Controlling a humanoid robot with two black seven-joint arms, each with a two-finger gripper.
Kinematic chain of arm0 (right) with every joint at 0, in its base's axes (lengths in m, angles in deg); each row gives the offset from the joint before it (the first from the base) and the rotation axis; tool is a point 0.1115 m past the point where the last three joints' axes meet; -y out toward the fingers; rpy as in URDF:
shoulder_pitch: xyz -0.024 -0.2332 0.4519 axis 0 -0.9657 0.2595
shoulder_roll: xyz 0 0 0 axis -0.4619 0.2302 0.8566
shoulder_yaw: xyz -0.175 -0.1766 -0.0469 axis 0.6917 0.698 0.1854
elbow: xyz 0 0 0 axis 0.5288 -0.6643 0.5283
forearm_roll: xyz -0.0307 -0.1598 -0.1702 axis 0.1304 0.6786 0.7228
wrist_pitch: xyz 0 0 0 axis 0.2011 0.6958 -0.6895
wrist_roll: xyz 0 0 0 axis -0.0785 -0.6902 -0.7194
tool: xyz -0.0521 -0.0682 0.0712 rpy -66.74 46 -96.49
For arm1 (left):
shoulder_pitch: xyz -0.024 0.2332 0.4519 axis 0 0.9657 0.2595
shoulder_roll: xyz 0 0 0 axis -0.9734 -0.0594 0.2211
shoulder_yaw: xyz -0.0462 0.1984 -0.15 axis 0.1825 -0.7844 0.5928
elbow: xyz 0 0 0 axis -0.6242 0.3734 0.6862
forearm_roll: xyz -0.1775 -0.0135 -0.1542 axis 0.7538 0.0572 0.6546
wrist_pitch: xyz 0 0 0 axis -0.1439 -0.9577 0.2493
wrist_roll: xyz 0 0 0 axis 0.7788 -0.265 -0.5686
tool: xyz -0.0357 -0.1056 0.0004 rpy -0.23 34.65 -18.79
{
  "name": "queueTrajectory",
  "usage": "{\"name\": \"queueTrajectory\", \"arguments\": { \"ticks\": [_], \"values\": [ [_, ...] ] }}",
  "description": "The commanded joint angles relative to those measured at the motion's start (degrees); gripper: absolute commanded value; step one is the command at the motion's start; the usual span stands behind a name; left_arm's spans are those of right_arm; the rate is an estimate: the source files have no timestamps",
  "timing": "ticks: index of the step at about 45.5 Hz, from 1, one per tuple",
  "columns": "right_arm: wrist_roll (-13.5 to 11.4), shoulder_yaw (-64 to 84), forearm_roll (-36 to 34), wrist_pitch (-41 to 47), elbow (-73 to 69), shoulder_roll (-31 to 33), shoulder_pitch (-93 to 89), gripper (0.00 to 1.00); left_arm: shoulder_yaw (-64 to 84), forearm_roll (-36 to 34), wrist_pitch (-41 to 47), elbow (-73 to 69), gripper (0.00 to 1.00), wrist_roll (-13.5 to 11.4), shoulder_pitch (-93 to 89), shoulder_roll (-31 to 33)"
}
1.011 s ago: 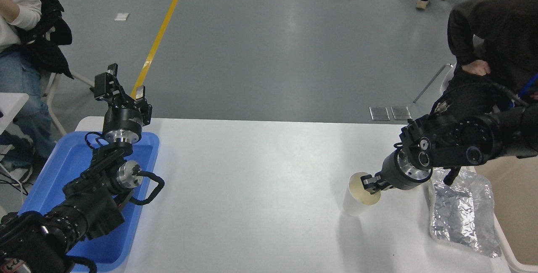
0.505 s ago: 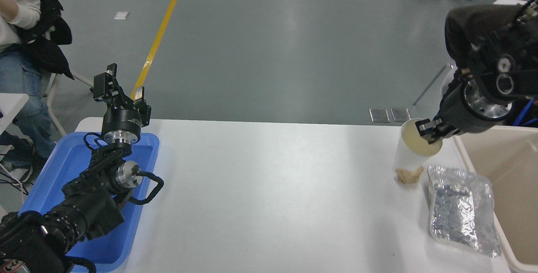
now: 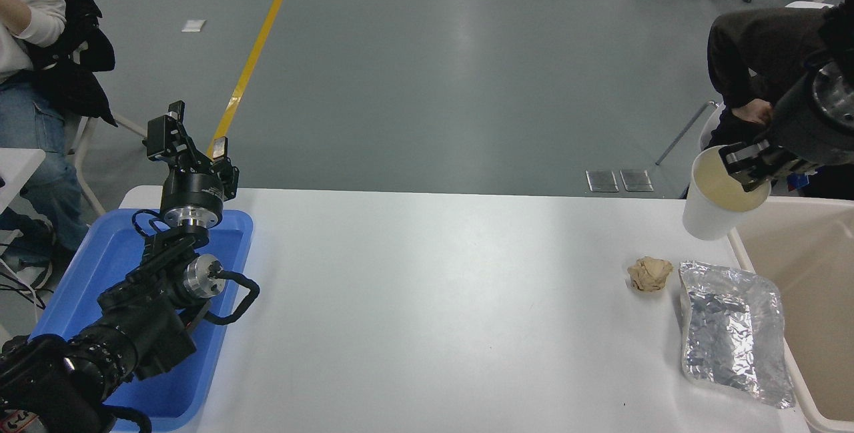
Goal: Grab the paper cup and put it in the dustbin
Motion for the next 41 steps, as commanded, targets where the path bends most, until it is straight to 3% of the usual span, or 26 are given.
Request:
{"name": "queueTrajectory", "arguments": {
  "ticks": [1, 10, 16, 30, 41],
  "values": [
    [0.3, 3.2, 9.1, 0.1, 9.1, 9.4, -5.2, 0.00, -0.1, 0.0, 0.0, 0.0, 1.00, -0.1, 0.0, 0.0],
    [0.6, -1.2, 18.3, 0.0, 19.2, 19.4, -13.7, 0.00, -0.3, 0.0, 0.0, 0.0, 1.00, -0.1, 0.0, 0.1],
    [0.6, -14.6, 23.4, -0.2, 29.3, 22.4, -28.6, 0.00, -0.3, 0.0, 0.0, 0.0, 1.00, -0.2, -0.1, 0.1],
    [0.6, -32.2, 26.7, -9.7, 47.2, 21.1, -58.1, 0.00, -0.2, 0.0, 0.0, 0.0, 1.00, -0.1, -0.1, 0.1],
    [0.3, -40.1, 26.1, -20.8, 50.7, 17.4, -73.8, 0.00, -0.2, 0.0, 0.0, 0.0, 1.00, -0.2, -0.1, 0.1]
  ]
}}
